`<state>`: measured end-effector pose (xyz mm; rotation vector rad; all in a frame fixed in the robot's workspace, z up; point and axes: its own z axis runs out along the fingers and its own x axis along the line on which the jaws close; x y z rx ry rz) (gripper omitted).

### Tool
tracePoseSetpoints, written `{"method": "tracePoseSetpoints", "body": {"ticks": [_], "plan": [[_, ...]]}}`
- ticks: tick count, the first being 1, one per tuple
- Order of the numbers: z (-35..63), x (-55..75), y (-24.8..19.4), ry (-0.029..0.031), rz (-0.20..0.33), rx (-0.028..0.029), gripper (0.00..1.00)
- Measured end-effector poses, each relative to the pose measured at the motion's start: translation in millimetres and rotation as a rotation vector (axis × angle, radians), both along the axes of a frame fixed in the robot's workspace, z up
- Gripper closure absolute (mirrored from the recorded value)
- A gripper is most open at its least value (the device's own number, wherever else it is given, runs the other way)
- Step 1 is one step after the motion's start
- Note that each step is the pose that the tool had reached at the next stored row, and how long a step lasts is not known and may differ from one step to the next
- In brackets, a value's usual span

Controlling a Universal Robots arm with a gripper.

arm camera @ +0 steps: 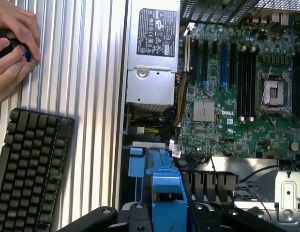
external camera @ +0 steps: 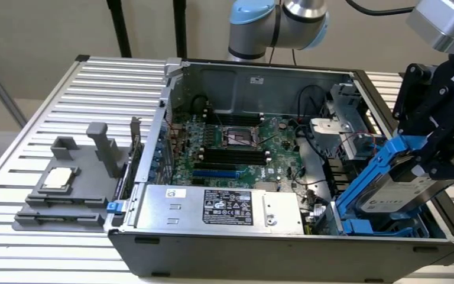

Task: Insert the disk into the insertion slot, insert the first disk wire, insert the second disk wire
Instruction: 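Insert the disk into the insertion slot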

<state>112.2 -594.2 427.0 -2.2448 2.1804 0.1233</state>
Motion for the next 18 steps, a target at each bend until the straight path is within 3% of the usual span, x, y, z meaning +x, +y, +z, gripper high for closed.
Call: {"method": "tracePoseSetpoints", "body": {"ticks": [8,11,12,18], "plan": [[-8.3,0.1,-0.2,-0.0001,0.005,0.0111,0.68],[-9.4,0.1,-0.3,-0.0001,0.007,0.0134,0.6],[-9.6,0.1,-0.3,-0.0001,0.008,0.0151,0.53],[-9.7,2.0,-0.3,0.0,0.01,0.0205,0.53]]}}
